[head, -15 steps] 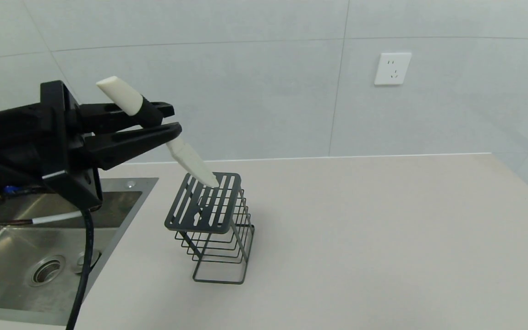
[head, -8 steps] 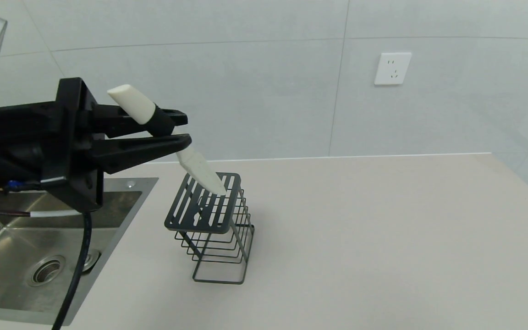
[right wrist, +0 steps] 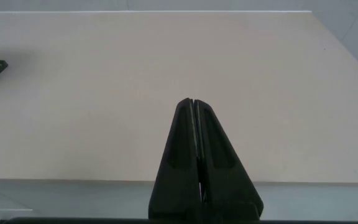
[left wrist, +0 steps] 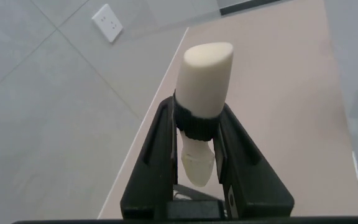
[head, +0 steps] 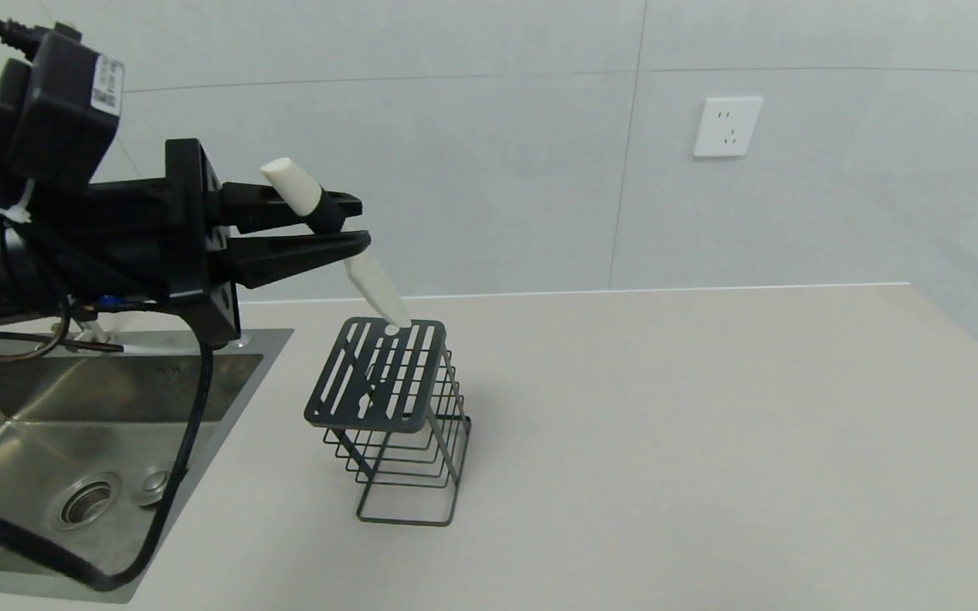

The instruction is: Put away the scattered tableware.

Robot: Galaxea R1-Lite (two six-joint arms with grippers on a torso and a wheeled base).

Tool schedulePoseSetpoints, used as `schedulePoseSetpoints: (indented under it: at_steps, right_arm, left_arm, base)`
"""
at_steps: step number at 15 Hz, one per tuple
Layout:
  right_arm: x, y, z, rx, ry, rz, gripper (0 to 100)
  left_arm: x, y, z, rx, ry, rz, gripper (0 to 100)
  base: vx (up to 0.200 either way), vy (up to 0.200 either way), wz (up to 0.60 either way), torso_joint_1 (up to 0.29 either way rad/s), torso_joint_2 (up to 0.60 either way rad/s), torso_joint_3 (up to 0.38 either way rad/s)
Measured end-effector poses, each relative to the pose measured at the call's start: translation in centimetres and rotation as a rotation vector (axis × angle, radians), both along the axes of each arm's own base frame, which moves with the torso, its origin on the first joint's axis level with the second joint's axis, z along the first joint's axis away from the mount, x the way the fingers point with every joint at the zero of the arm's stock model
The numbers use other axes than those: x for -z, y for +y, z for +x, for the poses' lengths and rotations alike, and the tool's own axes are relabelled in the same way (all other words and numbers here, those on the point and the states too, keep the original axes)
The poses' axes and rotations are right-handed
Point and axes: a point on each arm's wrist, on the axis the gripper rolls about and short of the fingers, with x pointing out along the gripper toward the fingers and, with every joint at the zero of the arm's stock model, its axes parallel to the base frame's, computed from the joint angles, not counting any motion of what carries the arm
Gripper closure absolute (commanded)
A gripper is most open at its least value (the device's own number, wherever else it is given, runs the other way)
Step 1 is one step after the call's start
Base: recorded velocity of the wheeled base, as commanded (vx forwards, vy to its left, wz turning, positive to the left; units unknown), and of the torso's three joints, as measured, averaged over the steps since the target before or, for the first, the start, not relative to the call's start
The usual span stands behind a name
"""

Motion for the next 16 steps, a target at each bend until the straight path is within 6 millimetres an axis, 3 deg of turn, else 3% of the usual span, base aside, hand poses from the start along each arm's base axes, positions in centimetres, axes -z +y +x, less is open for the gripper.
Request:
schedulePoseSetpoints:
  at_steps: [16]
  right_arm:
    - [0.0, 0.0, 0.0, -0.002, 0.001, 0.000, 100]
  left_arm:
    - [2.0, -1.4, 1.5, 0.040, 0.060, 0.051, 100]
  base:
    - [0.000, 0.000, 0.00, 0.000, 0.00, 0.000]
